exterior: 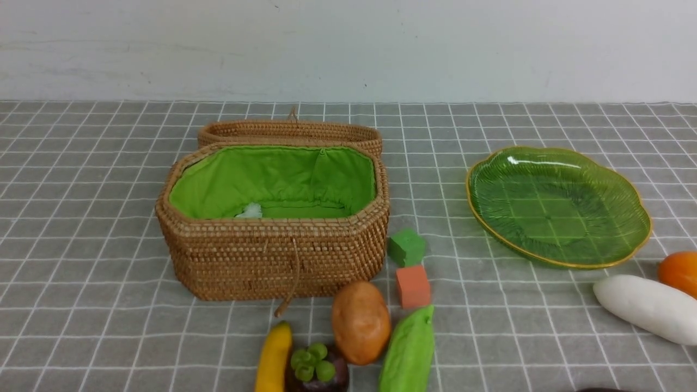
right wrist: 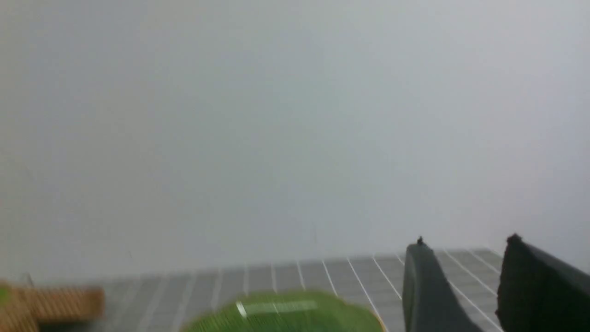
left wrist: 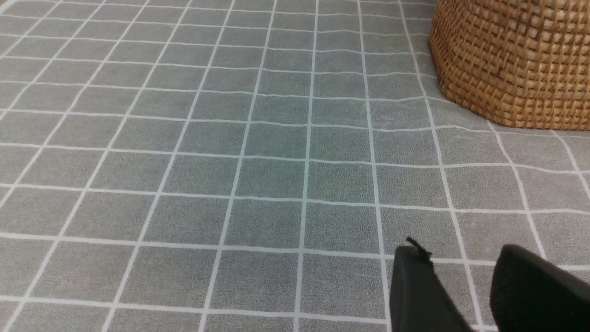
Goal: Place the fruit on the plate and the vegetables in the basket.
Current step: Grab an eggplant with your right arm and place it in the basket on the left.
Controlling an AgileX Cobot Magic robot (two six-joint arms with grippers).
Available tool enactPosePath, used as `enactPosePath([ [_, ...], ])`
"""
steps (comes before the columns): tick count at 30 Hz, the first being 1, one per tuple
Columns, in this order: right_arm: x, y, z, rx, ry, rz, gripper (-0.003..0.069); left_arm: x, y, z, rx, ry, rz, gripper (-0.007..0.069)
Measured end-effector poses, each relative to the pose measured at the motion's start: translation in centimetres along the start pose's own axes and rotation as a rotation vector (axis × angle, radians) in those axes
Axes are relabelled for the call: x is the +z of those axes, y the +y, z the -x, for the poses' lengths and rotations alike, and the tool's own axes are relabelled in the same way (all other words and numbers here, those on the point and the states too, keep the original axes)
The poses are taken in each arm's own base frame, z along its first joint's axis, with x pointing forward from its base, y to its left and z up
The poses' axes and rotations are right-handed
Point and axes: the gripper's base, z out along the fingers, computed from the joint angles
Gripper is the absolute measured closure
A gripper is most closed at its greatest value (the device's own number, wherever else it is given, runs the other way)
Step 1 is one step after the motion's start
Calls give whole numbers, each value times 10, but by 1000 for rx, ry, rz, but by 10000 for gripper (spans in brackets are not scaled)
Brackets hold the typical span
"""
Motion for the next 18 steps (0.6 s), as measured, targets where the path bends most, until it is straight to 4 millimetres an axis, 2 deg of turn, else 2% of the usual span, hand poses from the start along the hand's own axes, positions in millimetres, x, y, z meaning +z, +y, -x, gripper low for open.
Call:
enactPosePath([
  [2,1,1,7,78,-28,5,417,0,0,0,0,0,0,386],
  [4,8,7,38,154,-55,24,417,0,0,0,0,0,0,386],
  [5,9,7,42,150,-56,25,417,0,0,0,0,0,0,386],
  [6,16,10,61,172,-47,24,417,0,0,0,0,0,0,386],
  [7,18,11,67,177,-34,20,417,0,0,0,0,0,0,386],
  [8,29,14,98,202,-25,11,417,0,0,0,0,0,0,386],
  [9,36,17,118,205,-5,-1,417,0,0,0,0,0,0,386],
  [12,59,20,162,169,89,-58,417,0,0,0,0,0,0,386],
  [13,73,18,169,136,176,-99,417,0,0,0,0,0,0,386],
  [14,82,16,169,105,251,-132,417,0,0,0,0,0,0,386],
  [15,84,17,170,101,254,-132,417,0,0,0,0,0,0,386],
  [18,122,10,141,-33,561,-188,417,0,0,0,0,0,0,386],
])
